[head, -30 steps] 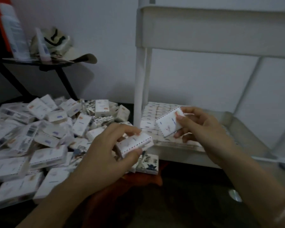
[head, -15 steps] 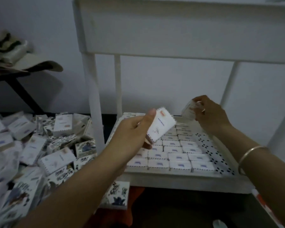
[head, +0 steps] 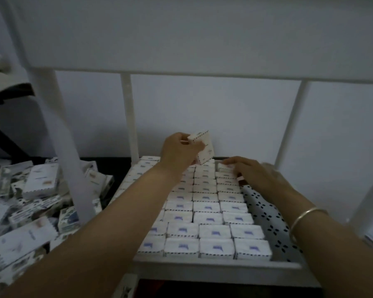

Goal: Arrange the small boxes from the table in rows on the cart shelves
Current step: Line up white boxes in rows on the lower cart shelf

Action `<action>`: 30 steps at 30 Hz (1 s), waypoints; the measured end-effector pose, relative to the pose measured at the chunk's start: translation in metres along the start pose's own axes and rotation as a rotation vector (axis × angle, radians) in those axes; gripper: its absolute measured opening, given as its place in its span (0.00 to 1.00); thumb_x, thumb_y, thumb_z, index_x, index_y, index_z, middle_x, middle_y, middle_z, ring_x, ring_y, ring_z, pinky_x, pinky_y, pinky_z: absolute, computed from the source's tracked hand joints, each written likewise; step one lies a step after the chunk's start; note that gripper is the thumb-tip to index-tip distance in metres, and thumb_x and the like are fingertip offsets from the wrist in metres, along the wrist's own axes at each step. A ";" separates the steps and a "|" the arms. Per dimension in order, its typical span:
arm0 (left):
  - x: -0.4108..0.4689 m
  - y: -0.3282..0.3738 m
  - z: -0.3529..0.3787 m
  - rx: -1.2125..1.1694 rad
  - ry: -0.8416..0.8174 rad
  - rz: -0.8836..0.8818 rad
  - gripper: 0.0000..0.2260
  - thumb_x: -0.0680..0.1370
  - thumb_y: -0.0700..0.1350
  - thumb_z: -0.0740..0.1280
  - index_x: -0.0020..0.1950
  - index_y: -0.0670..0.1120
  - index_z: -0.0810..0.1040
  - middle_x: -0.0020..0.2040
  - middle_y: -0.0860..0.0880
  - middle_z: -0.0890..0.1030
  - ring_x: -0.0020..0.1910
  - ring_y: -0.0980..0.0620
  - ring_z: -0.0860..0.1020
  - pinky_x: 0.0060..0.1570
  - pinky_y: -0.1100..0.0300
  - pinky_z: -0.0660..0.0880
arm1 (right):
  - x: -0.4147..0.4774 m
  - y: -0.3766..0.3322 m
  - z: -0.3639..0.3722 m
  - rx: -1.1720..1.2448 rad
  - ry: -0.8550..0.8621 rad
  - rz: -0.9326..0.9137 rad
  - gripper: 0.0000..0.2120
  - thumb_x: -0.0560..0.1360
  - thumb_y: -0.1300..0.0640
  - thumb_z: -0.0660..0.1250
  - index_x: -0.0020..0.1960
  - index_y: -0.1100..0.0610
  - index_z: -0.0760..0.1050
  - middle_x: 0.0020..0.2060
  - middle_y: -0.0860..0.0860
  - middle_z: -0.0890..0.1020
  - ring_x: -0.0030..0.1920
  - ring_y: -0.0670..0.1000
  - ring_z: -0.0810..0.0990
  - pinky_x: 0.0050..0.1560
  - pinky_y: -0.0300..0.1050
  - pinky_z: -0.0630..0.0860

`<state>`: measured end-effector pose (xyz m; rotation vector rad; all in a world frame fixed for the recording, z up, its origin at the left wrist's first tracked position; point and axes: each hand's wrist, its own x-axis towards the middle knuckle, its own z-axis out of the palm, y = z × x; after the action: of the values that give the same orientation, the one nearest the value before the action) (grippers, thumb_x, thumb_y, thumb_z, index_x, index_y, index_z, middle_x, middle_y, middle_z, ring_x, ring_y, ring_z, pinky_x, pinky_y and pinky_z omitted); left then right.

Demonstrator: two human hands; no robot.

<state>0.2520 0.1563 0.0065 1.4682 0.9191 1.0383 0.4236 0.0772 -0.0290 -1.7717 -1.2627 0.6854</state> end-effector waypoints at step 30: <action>0.019 -0.023 0.018 1.080 -0.244 0.603 0.11 0.80 0.51 0.62 0.60 0.57 0.78 0.59 0.53 0.77 0.62 0.51 0.71 0.64 0.55 0.59 | 0.000 0.020 0.000 -0.575 0.209 0.038 0.15 0.79 0.61 0.58 0.56 0.49 0.80 0.49 0.48 0.82 0.42 0.46 0.78 0.41 0.37 0.73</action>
<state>0.2752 0.1711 -0.0153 2.8316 0.9097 0.7254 0.4327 0.0741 -0.0460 -2.2630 -1.3671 0.1449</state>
